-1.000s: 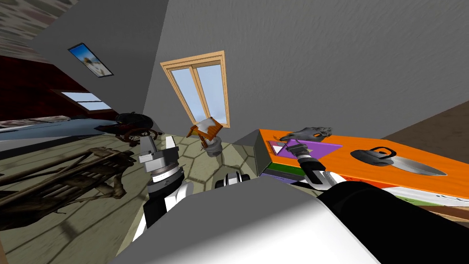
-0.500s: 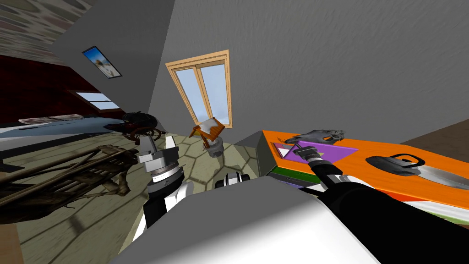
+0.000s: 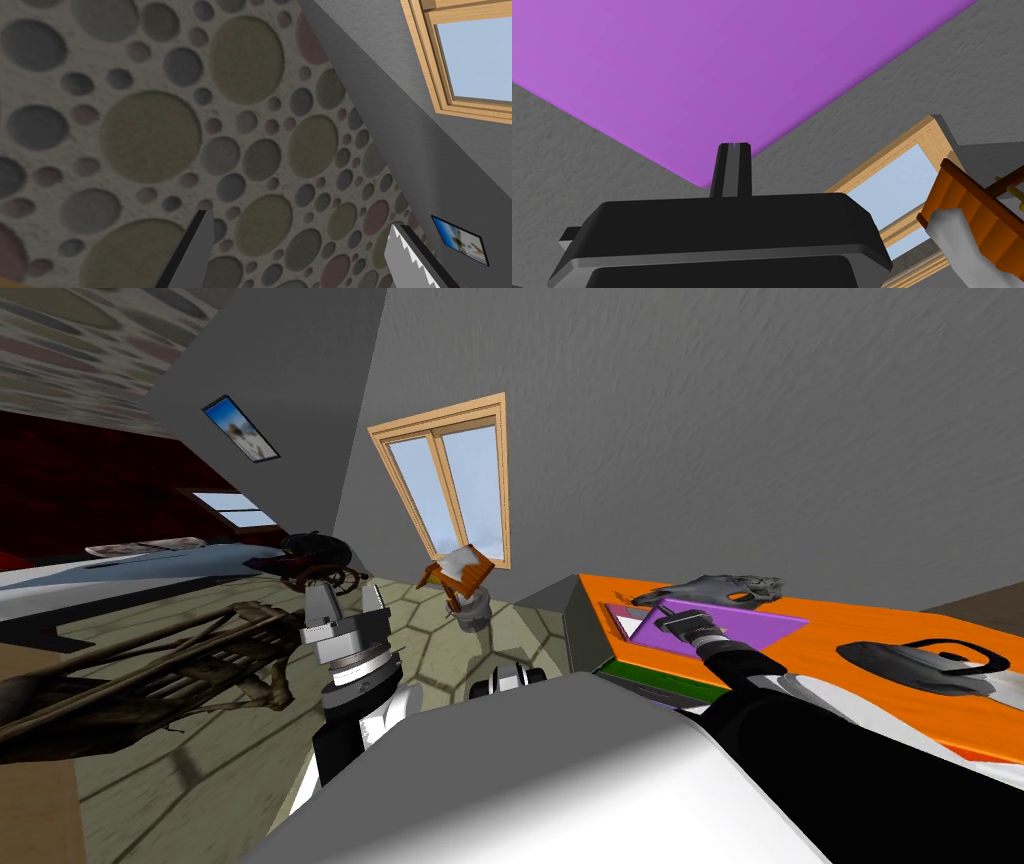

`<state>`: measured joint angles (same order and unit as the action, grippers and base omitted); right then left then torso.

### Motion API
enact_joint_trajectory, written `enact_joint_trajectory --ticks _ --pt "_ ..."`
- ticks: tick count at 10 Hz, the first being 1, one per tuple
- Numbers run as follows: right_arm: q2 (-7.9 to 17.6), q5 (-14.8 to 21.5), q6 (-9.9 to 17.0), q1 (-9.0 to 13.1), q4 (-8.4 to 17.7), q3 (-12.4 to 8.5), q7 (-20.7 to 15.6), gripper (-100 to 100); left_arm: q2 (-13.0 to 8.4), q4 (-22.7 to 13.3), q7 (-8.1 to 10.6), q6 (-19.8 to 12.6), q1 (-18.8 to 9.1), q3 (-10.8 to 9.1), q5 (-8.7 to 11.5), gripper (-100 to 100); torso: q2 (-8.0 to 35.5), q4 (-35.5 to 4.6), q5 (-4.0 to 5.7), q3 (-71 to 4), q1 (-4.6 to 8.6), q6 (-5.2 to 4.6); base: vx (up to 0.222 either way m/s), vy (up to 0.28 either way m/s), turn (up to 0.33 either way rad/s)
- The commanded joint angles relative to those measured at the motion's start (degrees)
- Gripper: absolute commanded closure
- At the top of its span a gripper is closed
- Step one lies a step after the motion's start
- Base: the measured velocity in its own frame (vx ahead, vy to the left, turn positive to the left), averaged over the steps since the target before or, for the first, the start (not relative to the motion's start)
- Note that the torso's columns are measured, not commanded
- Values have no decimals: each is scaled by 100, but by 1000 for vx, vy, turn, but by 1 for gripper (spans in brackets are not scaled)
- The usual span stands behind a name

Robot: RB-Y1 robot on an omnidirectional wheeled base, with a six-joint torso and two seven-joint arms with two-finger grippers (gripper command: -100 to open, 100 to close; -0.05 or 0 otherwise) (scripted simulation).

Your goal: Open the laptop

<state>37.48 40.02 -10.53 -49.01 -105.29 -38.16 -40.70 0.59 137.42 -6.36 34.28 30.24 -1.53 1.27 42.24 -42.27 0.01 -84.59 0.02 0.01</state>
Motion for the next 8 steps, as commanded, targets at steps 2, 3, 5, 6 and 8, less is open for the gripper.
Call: enact_joint_trajectory --ticks 2,3,5,6,8 --pt "556 -157 106 -486 102 -55 438 100 0 0 0 0 0 0 0 0 -2 -1 -4 -2 -3 2 62 23 44" --pt "748 -257 158 -713 175 -93 662 100 0 0 0 0 0 0 0 0 2 -1 -3 0 -1 1 56 27 69" --pt "1053 -357 210 -990 249 -132 919 100 0 0 0 0 0 0 0 0 4 -2 -2 2 -2 2 51 22 48" --pt "1164 -357 210 -1052 249 -132 942 100 0 0 0 0 0 0 0 0 3 -1 -2 1 0 1 54 7 37" --pt "1468 -456 261 -1335 322 -170 1195 100 0 0 0 0 0 0 0 0 -2 0 -1 -2 -3 2 65 22 41"
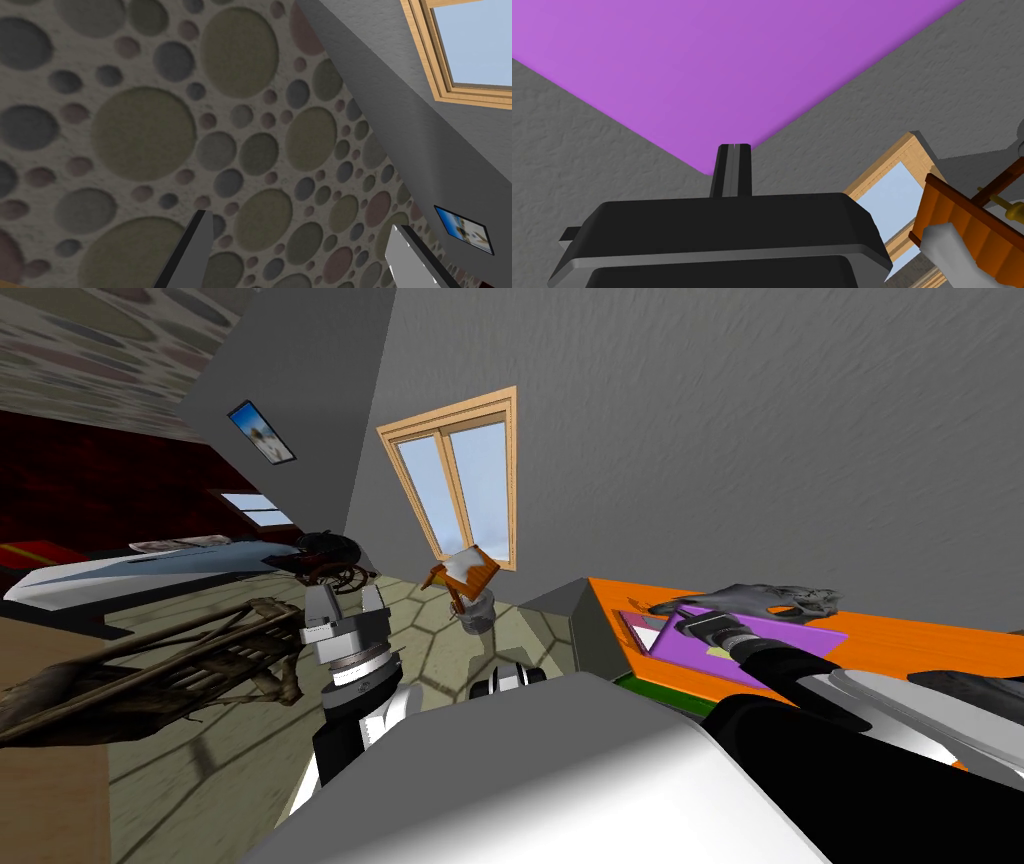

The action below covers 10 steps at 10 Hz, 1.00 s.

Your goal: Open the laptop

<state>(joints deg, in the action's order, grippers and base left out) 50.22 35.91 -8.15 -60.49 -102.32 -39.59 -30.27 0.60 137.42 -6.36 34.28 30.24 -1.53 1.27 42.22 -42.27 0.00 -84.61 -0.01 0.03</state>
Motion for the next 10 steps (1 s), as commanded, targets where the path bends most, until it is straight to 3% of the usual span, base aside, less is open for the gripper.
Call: enact_joint_trajectory --ticks 1,2,10 --pt "124 -30 22 -105 36 -9 104 100 0 0 0 0 0 0 0 0 3 0 0 1 0 1 21 6 7" --pt "201 -81 42 -291 83 -103 183 -100 0 0 0 0 0 0 0 0 15 -4 1 9 4 -3 72 35 -77" --pt "498 -321 140 -1113 321 -528 491 -100 0 0 0 0 1 0 0 0 -6 2 -1 -4 -2 -3 105 59 -69"
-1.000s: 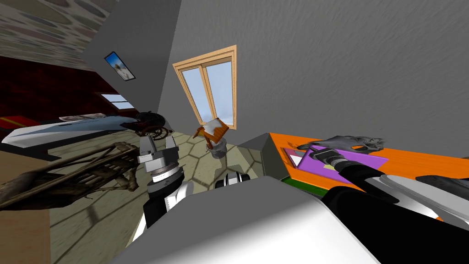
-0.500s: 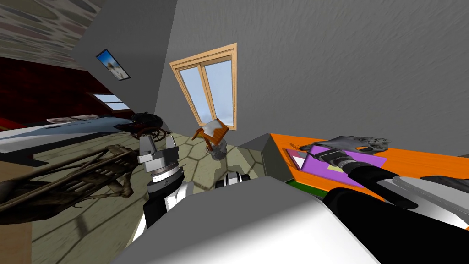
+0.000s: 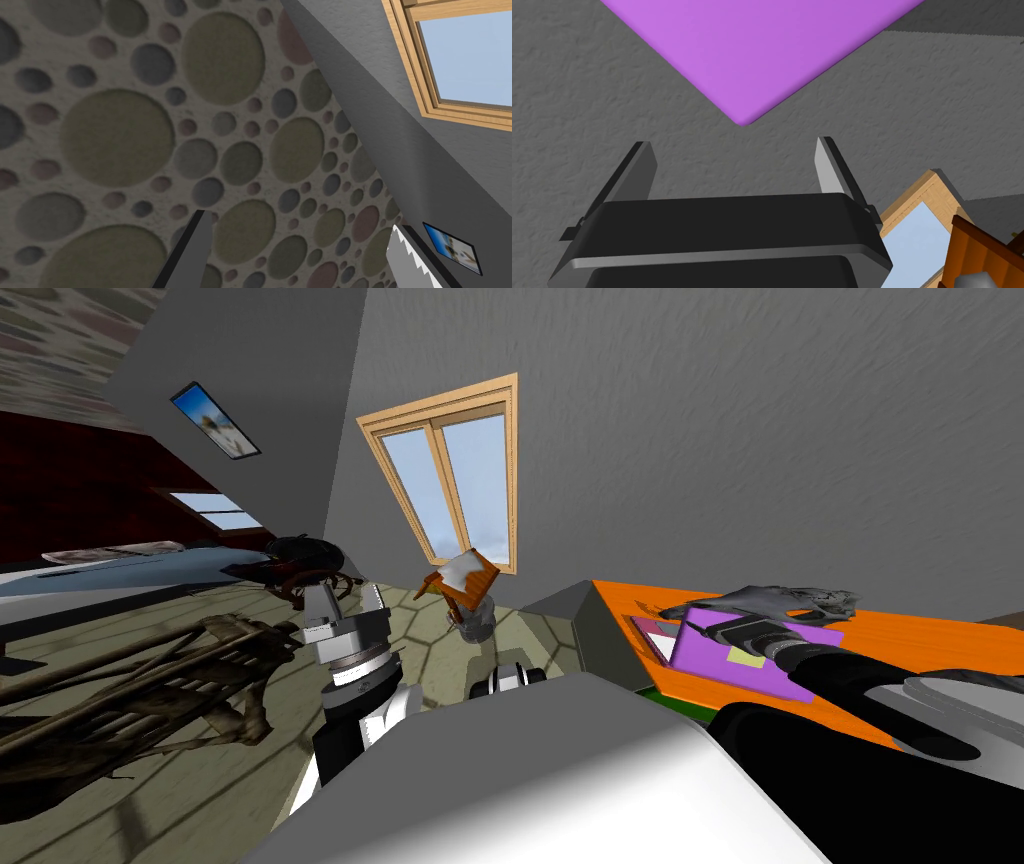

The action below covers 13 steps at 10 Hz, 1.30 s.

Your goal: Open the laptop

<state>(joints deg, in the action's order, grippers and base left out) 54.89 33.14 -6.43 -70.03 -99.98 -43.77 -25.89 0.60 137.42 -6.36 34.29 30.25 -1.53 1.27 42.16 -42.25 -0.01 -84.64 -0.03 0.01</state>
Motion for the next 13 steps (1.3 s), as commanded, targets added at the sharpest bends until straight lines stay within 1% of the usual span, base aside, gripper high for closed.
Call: enact_joint_trajectory --ticks 1,2,4,5,7,10,11,12,13 --pt "71 -76 -18 -272 119 -169 95 -100 0 0 0 0 0 0 0 0 8 -1 0 4 0 0 96 62 -62" --pt "116 -114 -3 -397 158 -233 143 -100 0 0 0 0 0 0 0 0 17 -5 0 10 3 0 106 65 -68" --pt "167 -160 15 -543 207 -308 201 -100 0 0 0 0 -1 0 0 0 17 -5 1 10 3 0 83 64 -55" --pt "150 -137 -14 -461 224 -267 165 -100 0 0 0 0 -1 0 0 0 22 -6 2 13 7 0 27 23 -10" --pt "177 -199 215 -529 333 -213 263 -100 0 -1 0 -1 -3 0 0 0 36 -10 6 22 17 5 -54 -7 252" --pt "211 -289 545 -619 497 -128 398 -100 -1 -1 0 -1 -4 0 0 0 30 -10 0 19 0 -4 -127 -5 300" --pt "209 -269 457 -590 481 -146 366 -100 -1 -1 0 -1 -3 0 0 0 10 -4 -1 7 -2 -3 -45 0 46" --pt "199 -259 435 -589 443 -156 353 100 -1 -1 0 -1 -2 0 0 0 -12 3 0 -7 2 -6 21 -11 -219" --pt "188 -229 325 -559 388 -185 308 100 -1 0 0 0 0 -1 0 0 -23 7 1 -15 6 -7 81 -15 -301"
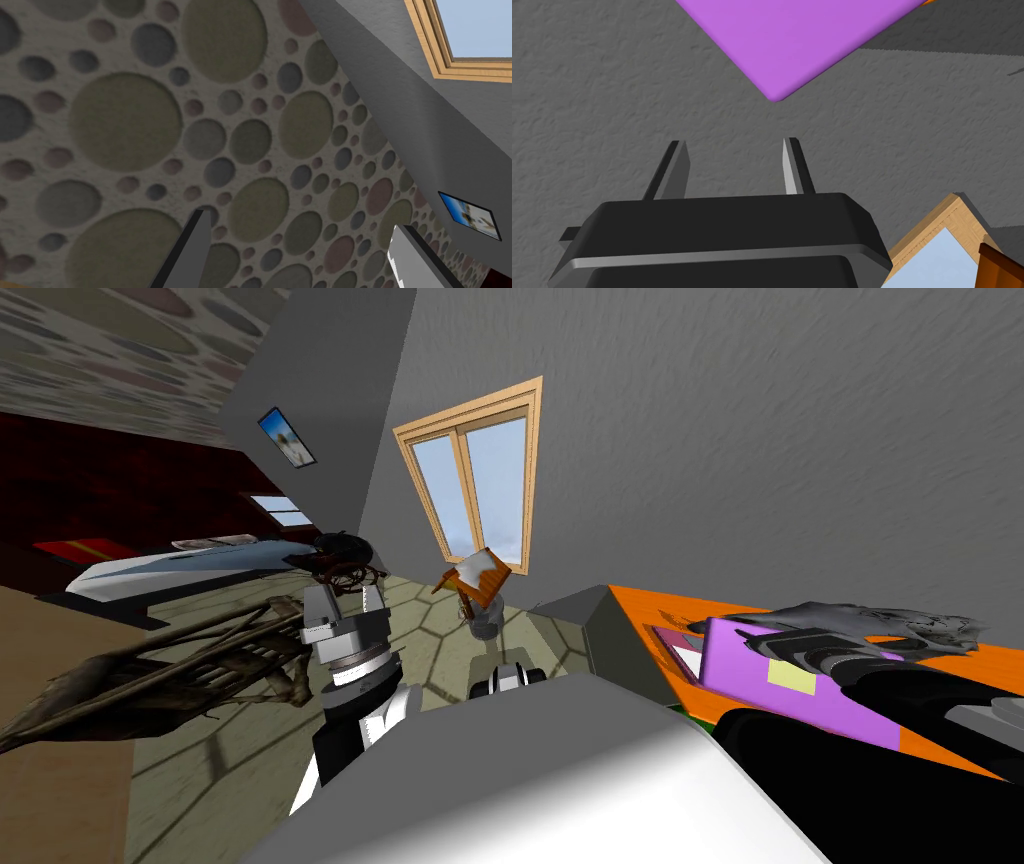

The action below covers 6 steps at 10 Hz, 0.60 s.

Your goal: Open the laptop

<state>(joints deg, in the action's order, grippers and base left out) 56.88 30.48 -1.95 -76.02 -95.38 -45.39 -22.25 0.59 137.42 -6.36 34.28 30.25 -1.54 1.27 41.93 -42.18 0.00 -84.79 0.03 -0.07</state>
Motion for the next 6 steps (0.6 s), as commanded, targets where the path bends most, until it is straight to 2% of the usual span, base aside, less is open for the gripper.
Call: enact_joint_trajectory --ticks 1,3,4,5,6 --pt "-23 66 -233 71 -127 -52 -101 100 0 0 0 0 1 0 0 0 -3 1 1 -2 1 7 122 -8 -289" --pt "-40 111 -398 116 -209 -95 -169 100 0 0 0 0 0 0 0 0 27 -7 -1 16 -9 11 96 19 -217" --pt "-41 97 -307 99 -199 -69 -141 100 0 0 0 0 0 0 0 0 44 -13 -2 28 -8 5 42 13 -58" --pt "41 75 -433 -63 -300 -74 -99 -100 0 0 0 0 -1 1 0 0 59 -17 0 36 -1 12 21 -57 20" --pt "78 66 -476 -134 -342 -76 -78 -100 -1 0 0 0 -1 0 0 0 57 -17 6 36 21 8 37 -104 0"
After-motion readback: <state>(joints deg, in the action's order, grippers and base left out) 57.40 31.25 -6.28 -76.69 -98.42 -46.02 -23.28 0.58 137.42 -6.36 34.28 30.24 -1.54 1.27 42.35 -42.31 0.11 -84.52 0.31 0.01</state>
